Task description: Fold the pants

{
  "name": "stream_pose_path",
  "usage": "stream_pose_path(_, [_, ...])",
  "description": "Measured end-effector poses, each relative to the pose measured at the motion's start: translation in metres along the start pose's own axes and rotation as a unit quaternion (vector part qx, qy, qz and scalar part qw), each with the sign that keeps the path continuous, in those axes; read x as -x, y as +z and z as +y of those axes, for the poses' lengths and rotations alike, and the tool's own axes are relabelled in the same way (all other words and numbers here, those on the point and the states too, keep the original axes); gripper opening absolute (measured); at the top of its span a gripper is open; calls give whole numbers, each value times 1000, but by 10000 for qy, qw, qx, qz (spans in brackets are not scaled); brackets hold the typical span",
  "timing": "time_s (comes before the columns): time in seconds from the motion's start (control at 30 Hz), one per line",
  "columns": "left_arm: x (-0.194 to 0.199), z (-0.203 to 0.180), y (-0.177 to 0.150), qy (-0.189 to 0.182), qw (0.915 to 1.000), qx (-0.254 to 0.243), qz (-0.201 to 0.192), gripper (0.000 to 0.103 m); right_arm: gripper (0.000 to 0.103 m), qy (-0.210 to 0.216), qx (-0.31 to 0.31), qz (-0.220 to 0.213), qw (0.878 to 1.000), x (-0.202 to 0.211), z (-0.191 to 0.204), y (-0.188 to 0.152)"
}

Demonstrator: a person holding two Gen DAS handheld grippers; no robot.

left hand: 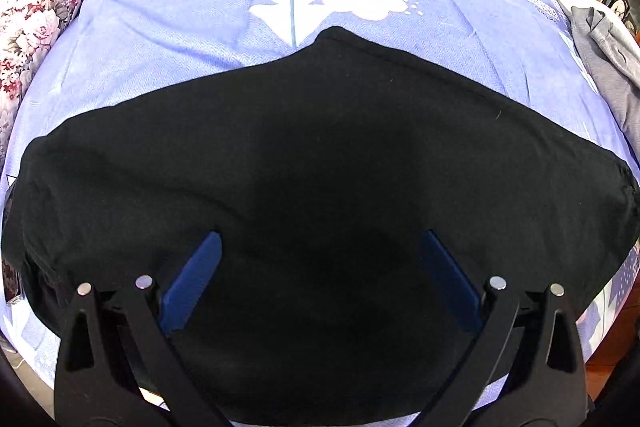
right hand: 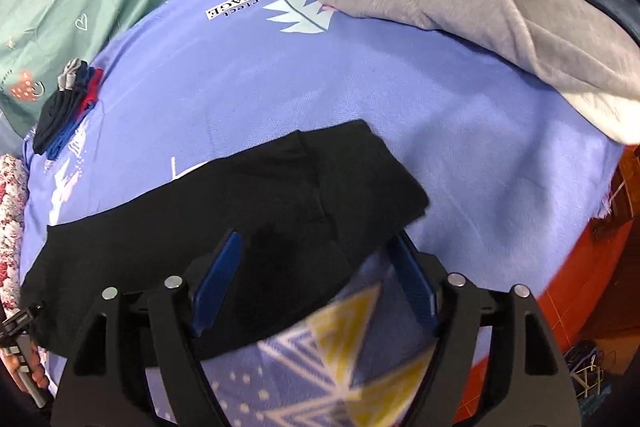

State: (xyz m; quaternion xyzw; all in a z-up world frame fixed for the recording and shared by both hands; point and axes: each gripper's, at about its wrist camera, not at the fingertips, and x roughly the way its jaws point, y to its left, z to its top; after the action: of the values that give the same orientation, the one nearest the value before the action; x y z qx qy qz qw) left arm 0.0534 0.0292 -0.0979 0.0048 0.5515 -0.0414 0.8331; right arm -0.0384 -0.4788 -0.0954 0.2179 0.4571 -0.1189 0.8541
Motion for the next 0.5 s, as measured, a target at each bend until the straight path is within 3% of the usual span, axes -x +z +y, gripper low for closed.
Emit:
stream_pose_path(0.37, [0,1,-4,2,10000,-75,60,101,83,-116,-181,-70,9997,-3,-7,7])
stream_pose_path(0.5, [0,5,-10,74,9998,-171,86,101,83,-330,-153,-363,9987,16,-12,6])
